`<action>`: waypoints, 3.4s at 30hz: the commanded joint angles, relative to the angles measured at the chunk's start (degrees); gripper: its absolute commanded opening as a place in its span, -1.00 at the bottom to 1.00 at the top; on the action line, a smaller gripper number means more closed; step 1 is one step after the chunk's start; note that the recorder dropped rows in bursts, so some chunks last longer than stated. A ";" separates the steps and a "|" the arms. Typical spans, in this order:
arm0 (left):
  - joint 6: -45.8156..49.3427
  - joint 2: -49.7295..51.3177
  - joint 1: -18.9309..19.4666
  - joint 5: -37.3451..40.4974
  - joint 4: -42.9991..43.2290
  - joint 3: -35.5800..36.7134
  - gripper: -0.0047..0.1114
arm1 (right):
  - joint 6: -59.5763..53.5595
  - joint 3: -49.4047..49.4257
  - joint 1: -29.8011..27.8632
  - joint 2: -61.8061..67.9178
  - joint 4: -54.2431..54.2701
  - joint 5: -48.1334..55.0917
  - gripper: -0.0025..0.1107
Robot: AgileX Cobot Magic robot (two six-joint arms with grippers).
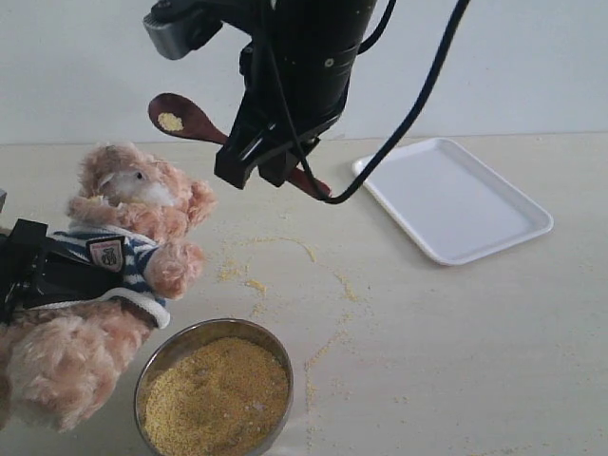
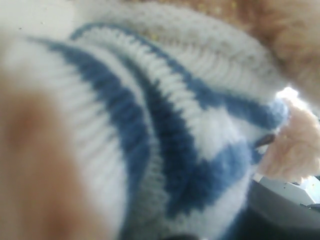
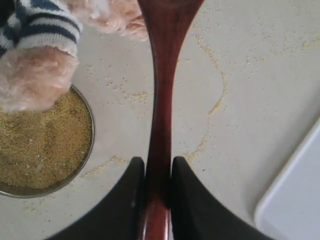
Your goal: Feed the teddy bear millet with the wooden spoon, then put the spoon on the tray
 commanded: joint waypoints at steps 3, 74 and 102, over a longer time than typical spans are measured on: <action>-0.50 -0.79 -0.26 0.39 -0.60 0.20 -0.83 | 0.11 -0.38 3.02 2.07 -0.01 -0.08 -0.96; 0.79 -0.79 -0.26 1.34 -0.42 0.20 -0.83 | 9.04 -0.28 18.95 6.69 -46.05 -3.15 -0.96; 0.64 -0.79 -0.26 1.34 -0.42 0.20 -0.83 | 15.85 0.75 20.75 6.69 -53.18 -5.10 -0.96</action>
